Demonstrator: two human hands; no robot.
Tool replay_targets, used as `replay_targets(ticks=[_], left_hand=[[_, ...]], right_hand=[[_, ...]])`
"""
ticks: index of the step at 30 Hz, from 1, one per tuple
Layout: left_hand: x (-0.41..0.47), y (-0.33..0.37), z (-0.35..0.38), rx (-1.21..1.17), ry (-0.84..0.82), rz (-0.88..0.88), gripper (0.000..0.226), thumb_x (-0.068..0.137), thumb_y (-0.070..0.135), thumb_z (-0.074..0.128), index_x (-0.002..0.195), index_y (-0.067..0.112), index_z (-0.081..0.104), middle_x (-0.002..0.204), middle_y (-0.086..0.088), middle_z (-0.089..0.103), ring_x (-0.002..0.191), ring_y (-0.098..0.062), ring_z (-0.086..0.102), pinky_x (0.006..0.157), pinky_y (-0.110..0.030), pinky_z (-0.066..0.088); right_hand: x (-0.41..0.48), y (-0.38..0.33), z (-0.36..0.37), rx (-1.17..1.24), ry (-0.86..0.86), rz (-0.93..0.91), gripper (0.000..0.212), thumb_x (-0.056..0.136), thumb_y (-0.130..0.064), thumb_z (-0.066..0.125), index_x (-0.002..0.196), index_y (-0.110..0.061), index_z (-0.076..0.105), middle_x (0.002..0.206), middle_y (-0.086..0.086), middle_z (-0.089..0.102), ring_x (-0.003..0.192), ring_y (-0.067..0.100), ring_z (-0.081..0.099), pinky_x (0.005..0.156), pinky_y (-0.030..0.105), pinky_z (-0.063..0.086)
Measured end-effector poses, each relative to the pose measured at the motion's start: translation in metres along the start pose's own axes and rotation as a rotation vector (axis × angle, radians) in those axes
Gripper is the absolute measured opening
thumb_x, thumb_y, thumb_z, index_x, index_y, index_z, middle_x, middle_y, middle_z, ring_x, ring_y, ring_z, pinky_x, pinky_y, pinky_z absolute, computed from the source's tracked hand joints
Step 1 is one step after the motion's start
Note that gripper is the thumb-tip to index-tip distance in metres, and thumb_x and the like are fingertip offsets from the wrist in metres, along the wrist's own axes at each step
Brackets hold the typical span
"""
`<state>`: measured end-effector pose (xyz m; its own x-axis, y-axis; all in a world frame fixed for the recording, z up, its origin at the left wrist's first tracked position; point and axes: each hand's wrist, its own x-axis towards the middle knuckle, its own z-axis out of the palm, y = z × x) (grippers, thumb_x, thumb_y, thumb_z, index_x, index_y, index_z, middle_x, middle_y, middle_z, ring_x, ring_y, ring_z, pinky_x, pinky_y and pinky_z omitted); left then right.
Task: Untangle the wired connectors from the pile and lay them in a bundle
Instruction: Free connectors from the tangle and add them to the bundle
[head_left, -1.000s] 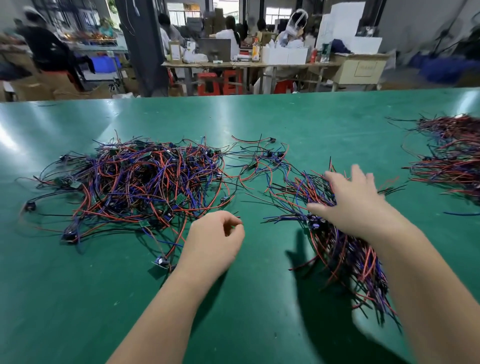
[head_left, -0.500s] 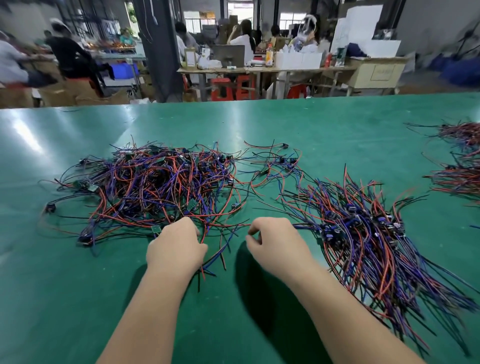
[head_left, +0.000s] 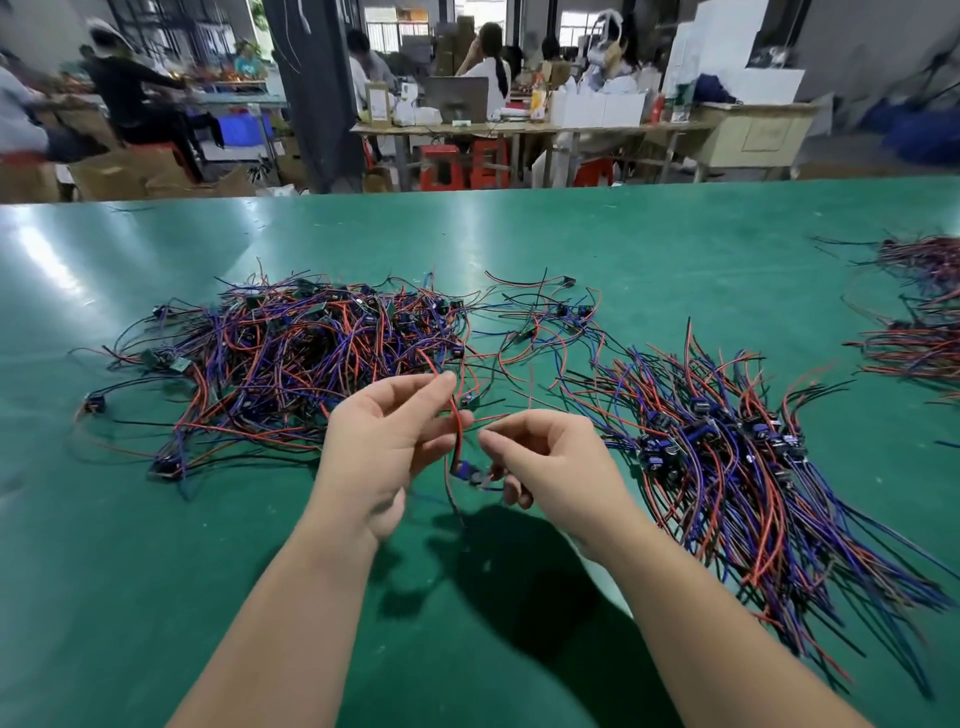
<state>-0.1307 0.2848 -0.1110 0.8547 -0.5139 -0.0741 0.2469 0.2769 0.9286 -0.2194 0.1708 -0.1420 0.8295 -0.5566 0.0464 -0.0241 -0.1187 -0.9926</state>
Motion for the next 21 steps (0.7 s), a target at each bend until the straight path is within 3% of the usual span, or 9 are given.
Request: replay_targets(ticks=[3, 5, 8, 10, 12, 14, 17, 21], left_hand=[[0.000, 0.003, 0.001, -0.160, -0.027, -0.018, 0.028, 0.064, 0.017, 0.073, 0.087, 0.010, 0.059, 0.071, -0.005, 0.072, 0.061, -0.013, 0.070, 0.048, -0.015, 0.052], [0.001, 0.003, 0.001, -0.182, -0.001, 0.023, 0.029, 0.062, 0.014, 0.074, 0.087, 0.010, 0.058, 0.070, -0.005, 0.072, 0.060, -0.014, 0.070, 0.048, -0.016, 0.052], [0.003, 0.001, 0.000, -0.135, 0.073, 0.153, 0.021, 0.068, 0.007, 0.076, 0.081, 0.010, 0.059, 0.066, -0.001, 0.069, 0.061, -0.014, 0.070, 0.050, -0.017, 0.053], [0.003, -0.001, -0.002, -0.090, 0.104, 0.221, 0.017, 0.074, 0.005, 0.075, 0.079, 0.012, 0.060, 0.064, 0.002, 0.069, 0.062, -0.013, 0.070, 0.051, -0.017, 0.053], [0.004, -0.003, -0.003, -0.028, 0.112, 0.282, 0.016, 0.076, 0.005, 0.074, 0.080, 0.013, 0.062, 0.065, 0.002, 0.070, 0.064, -0.014, 0.070, 0.054, -0.019, 0.054], [0.004, -0.004, -0.003, 0.049, 0.103, 0.345, 0.015, 0.077, 0.006, 0.074, 0.082, 0.014, 0.062, 0.068, 0.001, 0.071, 0.067, -0.015, 0.070, 0.056, -0.022, 0.054], [0.000, -0.005, 0.002, 0.111, 0.024, 0.416, 0.016, 0.075, 0.011, 0.076, 0.084, 0.013, 0.063, 0.070, -0.002, 0.072, 0.068, -0.017, 0.070, 0.059, -0.024, 0.054], [-0.008, -0.005, 0.007, 0.051, -0.089, 0.397, 0.024, 0.065, 0.016, 0.078, 0.086, 0.014, 0.064, 0.072, -0.007, 0.073, 0.067, -0.016, 0.070, 0.059, -0.022, 0.054]], right_hand=[[0.000, 0.000, 0.000, 0.019, -0.013, 0.050, 0.008, 0.084, -0.012, 0.070, 0.077, -0.016, 0.069, 0.055, -0.001, 0.063, 0.044, 0.012, 0.054, 0.044, 0.020, 0.042], [0.000, 0.001, 0.000, -0.093, 0.004, 0.063, 0.007, 0.080, -0.021, 0.076, 0.083, -0.020, 0.069, 0.066, 0.000, 0.062, 0.054, 0.010, 0.052, 0.055, 0.024, 0.044], [-0.003, 0.005, -0.005, -0.622, 0.118, -0.013, 0.048, 0.065, -0.037, 0.085, 0.108, -0.033, 0.065, 0.123, 0.004, 0.044, 0.109, 0.016, 0.042, 0.097, 0.030, 0.036], [-0.008, -0.001, -0.005, -0.838, 0.283, -0.124, 0.056, 0.065, -0.034, 0.084, 0.117, -0.037, 0.061, 0.141, 0.006, 0.028, 0.126, 0.023, 0.028, 0.104, 0.039, 0.025], [-0.010, -0.006, -0.006, -0.905, 0.475, -0.299, 0.044, 0.070, -0.025, 0.080, 0.112, -0.030, 0.066, 0.139, 0.009, 0.036, 0.118, 0.029, 0.037, 0.097, 0.042, 0.029], [-0.009, -0.008, -0.008, -0.773, 0.505, -0.487, 0.024, 0.074, -0.015, 0.073, 0.098, -0.018, 0.072, 0.120, 0.008, 0.053, 0.098, 0.018, 0.049, 0.086, 0.034, 0.037], [-0.010, -0.012, -0.005, -0.498, 0.186, -0.471, 0.016, 0.077, -0.015, 0.073, 0.092, -0.017, 0.074, 0.095, -0.004, 0.062, 0.075, -0.005, 0.050, 0.068, 0.009, 0.038], [-0.007, -0.012, 0.001, -0.362, -0.070, -0.266, 0.013, 0.076, -0.022, 0.079, 0.087, -0.020, 0.074, 0.061, -0.017, 0.062, 0.049, -0.002, 0.047, 0.050, 0.009, 0.031]])
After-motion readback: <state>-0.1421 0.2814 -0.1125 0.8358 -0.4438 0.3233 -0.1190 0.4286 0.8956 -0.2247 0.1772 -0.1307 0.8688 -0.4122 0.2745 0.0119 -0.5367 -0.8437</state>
